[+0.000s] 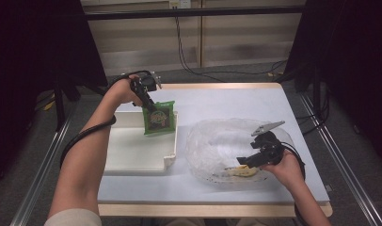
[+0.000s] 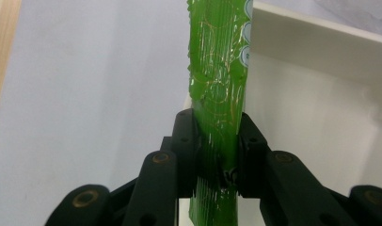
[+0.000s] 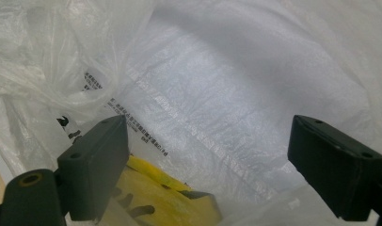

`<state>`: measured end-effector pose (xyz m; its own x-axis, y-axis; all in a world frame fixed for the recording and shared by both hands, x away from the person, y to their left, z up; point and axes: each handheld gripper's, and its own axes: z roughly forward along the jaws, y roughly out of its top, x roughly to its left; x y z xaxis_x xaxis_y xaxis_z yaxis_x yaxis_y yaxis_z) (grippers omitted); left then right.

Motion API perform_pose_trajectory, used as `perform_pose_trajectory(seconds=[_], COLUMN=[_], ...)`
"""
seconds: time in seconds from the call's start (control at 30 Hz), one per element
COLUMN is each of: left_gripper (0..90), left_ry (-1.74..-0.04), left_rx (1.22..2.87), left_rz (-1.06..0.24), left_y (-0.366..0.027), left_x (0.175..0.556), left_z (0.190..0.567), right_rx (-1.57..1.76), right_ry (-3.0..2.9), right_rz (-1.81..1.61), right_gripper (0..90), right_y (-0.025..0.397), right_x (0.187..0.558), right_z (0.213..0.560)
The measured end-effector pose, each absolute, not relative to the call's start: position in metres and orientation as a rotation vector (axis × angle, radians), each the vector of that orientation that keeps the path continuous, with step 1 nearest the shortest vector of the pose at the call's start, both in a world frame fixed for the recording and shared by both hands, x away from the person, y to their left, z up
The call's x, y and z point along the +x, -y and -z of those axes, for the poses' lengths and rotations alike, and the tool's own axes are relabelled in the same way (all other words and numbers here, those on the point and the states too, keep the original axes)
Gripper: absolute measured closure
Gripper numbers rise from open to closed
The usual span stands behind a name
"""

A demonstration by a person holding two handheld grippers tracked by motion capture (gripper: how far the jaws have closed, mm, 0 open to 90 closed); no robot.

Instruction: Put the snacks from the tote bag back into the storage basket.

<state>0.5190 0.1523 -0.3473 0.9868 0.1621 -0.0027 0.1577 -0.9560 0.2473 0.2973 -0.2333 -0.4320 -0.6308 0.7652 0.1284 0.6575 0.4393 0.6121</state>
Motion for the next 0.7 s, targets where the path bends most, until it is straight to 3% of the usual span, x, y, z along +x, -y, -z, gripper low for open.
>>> perform_pose_trajectory(seconds=[0.7], left_gripper=[71.2], left_ry=[-0.193], left_rx=[2.876], left_rz=[-0.060], left_y=[-0.1579], left_x=[0.5248], left_z=[0.3527], right_rx=[1.259], right_ry=[-2.529], right_rz=[-0.951], right_gripper=[13.0], right_y=[0.2324], right_x=[0.2981], right_z=[0.4338])
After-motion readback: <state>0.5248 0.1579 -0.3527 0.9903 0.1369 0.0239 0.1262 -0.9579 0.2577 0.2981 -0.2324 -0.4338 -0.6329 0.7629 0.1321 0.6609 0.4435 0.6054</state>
